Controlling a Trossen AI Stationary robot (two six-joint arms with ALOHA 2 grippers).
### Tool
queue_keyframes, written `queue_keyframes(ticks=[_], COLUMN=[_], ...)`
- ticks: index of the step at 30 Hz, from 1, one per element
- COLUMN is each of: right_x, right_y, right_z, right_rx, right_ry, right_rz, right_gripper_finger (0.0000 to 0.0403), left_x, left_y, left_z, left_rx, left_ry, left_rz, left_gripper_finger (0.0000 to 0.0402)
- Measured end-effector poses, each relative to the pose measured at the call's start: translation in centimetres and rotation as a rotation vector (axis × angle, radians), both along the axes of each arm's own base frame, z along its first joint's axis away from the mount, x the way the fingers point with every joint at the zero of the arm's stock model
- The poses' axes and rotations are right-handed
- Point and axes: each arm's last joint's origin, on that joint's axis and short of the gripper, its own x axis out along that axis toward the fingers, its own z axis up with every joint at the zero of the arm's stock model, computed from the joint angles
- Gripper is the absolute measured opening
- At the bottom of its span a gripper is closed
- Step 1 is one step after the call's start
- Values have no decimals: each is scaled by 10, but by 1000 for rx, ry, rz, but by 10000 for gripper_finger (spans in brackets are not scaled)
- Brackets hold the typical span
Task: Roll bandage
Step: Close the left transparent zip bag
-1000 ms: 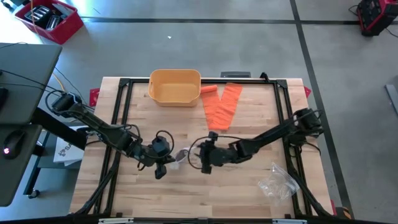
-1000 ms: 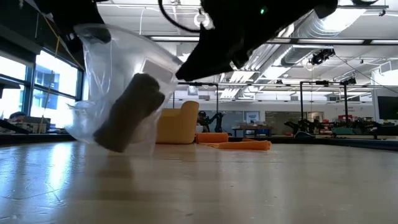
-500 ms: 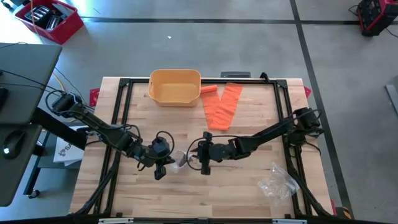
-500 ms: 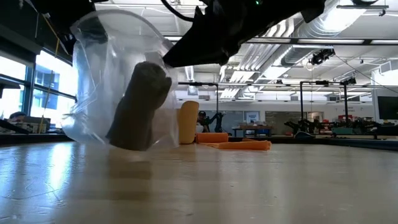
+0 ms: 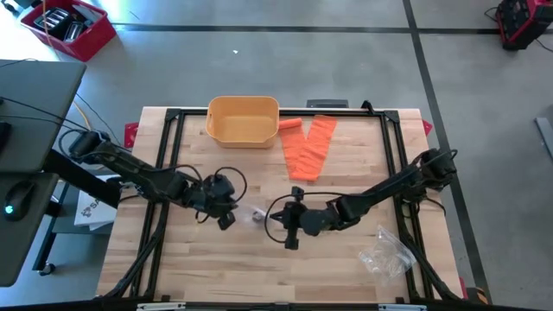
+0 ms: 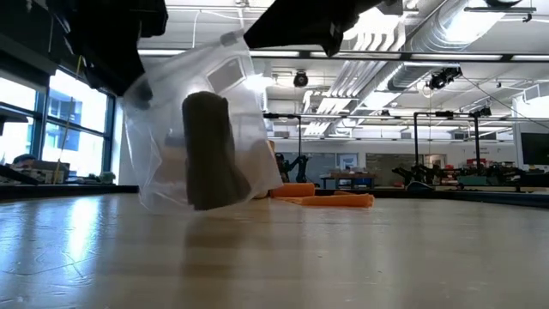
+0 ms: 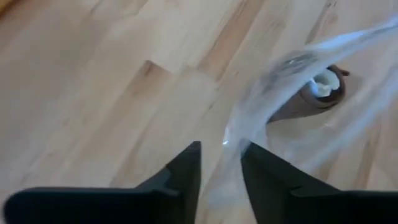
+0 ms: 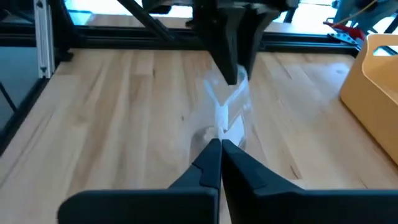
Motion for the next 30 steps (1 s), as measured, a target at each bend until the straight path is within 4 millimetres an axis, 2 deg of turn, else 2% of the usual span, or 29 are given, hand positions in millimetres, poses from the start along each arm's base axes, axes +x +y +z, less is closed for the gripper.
queue_keyframes(ticks=[4, 7, 10, 13, 17, 23, 26, 30], right_x=[1, 2, 2, 2, 2, 2, 2, 2], right_y=[-1, -1, -1, -1, -1, -1, -1, 0], right_z=[4, 4, 5, 5, 5, 5, 5, 4], right_rx=[-13, -14, -6, 2, 2, 5, 8, 12], right_ry=[28, 29, 27, 26, 26, 26, 27, 30], right_rz=[-8, -9, -13, -16, -16, -16, -10, -3], right_gripper_finger=[0, 0, 0, 0, 0, 0, 0, 0], left_x=[2, 3, 6, 16, 34, 59, 64, 65], left_y=[5, 4, -4, -18, -28, -28, -27, -30], left_z=[20, 34, 43, 46, 40, 13, -1, -11], left_rx=[13, 45, 140, 312, 467, 487, 486, 461], left_ry=[-42, -81, -148, -225, -277, -223, -157, -111], left_rz=[-41, -102, -267, -456, -536, -531, -515, -502], left_gripper_finger=[154, 170, 174, 175, 180, 210, 221, 218])
